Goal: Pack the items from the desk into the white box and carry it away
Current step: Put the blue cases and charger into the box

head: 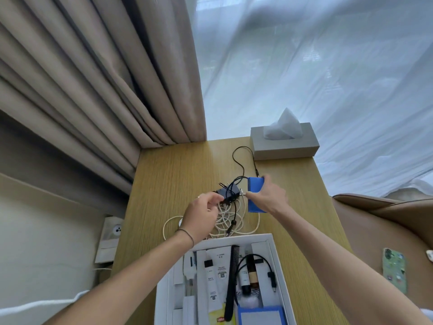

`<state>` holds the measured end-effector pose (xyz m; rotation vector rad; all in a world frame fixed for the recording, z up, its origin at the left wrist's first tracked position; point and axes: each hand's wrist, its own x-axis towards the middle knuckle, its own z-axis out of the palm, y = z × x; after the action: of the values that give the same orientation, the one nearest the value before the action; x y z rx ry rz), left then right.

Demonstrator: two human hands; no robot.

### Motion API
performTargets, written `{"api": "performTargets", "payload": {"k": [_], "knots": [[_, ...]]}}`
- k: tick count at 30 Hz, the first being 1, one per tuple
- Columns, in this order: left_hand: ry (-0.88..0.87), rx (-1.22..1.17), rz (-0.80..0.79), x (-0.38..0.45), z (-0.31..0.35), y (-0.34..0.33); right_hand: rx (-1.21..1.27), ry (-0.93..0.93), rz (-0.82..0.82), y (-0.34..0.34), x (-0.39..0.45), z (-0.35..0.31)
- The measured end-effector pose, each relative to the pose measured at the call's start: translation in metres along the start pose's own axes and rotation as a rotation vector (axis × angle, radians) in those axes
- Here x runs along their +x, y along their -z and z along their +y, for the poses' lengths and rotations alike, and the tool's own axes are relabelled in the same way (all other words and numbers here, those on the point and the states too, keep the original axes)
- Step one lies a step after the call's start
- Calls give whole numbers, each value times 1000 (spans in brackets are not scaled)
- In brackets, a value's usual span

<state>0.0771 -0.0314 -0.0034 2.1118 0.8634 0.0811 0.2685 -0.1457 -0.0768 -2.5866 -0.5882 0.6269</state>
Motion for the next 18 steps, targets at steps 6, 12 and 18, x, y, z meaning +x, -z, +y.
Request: {"api": "performTargets", "payload": {"k": [6,12,18], "knots": [[-11,-104,-103,11,23,8,150,202,101,39,-43,-15],[-61,-401,-136,8,41,21,396,263,49,73,-82,-36],[30,-838,-163,-25,49,37,952,178,-219,80,-115,-46]]}}
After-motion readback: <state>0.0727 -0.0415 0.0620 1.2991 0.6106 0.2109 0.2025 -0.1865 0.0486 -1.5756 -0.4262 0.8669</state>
